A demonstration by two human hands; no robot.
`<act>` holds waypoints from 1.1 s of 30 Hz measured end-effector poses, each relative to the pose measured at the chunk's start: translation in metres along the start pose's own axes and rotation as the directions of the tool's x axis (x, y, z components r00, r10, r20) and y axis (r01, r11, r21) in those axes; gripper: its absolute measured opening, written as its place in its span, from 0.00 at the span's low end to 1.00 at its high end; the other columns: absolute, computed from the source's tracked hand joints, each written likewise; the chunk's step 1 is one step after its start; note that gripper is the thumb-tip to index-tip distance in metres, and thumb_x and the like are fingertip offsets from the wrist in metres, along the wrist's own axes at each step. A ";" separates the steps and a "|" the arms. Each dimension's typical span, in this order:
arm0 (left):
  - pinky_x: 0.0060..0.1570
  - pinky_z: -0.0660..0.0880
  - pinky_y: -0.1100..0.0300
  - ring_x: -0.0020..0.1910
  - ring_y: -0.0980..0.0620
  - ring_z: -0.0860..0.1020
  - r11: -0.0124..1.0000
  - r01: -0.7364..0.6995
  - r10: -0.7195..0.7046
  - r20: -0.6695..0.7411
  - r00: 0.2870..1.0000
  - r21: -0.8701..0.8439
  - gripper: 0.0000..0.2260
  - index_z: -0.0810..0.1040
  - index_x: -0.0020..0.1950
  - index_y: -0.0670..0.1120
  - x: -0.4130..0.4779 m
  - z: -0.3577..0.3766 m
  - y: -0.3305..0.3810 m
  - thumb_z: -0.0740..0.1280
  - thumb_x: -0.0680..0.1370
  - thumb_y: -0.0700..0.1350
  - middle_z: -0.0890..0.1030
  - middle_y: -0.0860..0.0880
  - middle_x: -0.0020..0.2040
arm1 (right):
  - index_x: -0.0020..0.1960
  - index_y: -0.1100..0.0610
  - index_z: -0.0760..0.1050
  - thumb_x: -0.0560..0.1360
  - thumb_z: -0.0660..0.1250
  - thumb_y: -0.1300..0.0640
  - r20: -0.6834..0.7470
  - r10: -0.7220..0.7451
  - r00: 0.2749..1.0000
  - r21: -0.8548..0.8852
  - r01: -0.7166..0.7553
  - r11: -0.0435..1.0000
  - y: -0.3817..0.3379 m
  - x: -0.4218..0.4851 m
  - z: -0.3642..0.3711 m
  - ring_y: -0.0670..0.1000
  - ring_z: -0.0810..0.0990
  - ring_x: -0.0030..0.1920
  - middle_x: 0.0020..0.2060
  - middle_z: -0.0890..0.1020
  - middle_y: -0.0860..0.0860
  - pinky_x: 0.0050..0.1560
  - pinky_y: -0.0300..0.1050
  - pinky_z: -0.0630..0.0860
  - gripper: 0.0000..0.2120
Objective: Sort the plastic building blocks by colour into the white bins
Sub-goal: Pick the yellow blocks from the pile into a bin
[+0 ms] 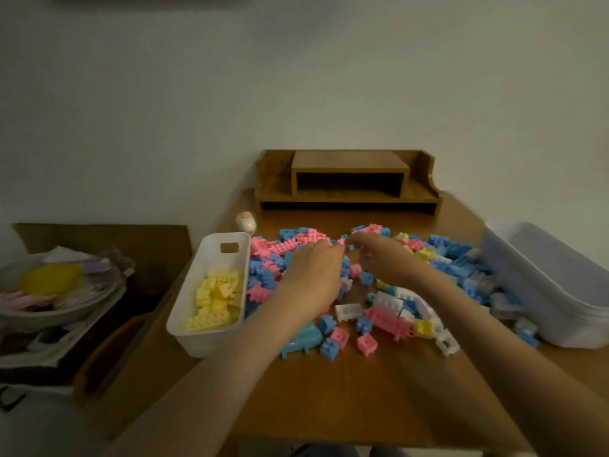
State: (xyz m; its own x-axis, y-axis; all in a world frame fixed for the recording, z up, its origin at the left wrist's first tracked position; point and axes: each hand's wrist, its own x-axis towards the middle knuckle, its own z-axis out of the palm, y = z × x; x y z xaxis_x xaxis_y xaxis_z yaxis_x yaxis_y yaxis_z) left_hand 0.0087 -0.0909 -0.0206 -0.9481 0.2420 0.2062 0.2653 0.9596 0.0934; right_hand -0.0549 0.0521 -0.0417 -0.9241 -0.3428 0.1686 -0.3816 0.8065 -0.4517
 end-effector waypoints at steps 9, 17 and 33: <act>0.66 0.56 0.43 0.66 0.42 0.63 0.982 -0.188 0.173 0.253 0.952 0.036 0.19 0.69 0.69 0.54 0.057 0.041 0.044 0.58 0.80 0.38 0.69 0.45 0.65 | 0.68 0.45 0.68 0.79 0.59 0.57 0.153 0.251 0.956 -0.315 -0.194 0.929 0.089 -0.008 -0.011 0.56 0.71 0.63 0.66 0.73 0.51 0.64 0.53 0.68 0.18; 0.65 0.57 0.45 0.54 0.43 0.72 0.986 -0.169 0.161 0.358 0.920 -0.008 0.13 0.70 0.60 0.45 0.065 0.048 0.049 0.59 0.78 0.35 0.74 0.46 0.47 | 0.58 0.54 0.75 0.77 0.63 0.57 0.182 0.211 0.960 -0.166 -0.182 0.969 0.079 -0.004 -0.011 0.51 0.75 0.52 0.55 0.78 0.52 0.52 0.44 0.71 0.10; 0.45 0.71 0.56 0.43 0.48 0.74 0.930 -0.053 0.110 0.138 0.984 -0.365 0.05 0.73 0.48 0.45 0.052 0.030 0.025 0.65 0.78 0.46 0.72 0.46 0.51 | 0.48 0.55 0.75 0.78 0.60 0.63 -0.034 -0.022 0.999 0.077 0.025 0.997 0.034 -0.018 -0.019 0.47 0.75 0.45 0.42 0.76 0.46 0.41 0.32 0.68 0.07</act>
State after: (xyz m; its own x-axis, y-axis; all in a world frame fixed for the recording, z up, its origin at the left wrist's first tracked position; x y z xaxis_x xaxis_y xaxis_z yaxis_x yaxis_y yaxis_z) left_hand -0.0390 -0.0497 -0.0368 -0.9281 0.3640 0.0788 0.3609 0.8269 0.4313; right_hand -0.0520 0.0945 -0.0434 -0.9155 -0.3441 0.2087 -0.4020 0.7580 -0.5136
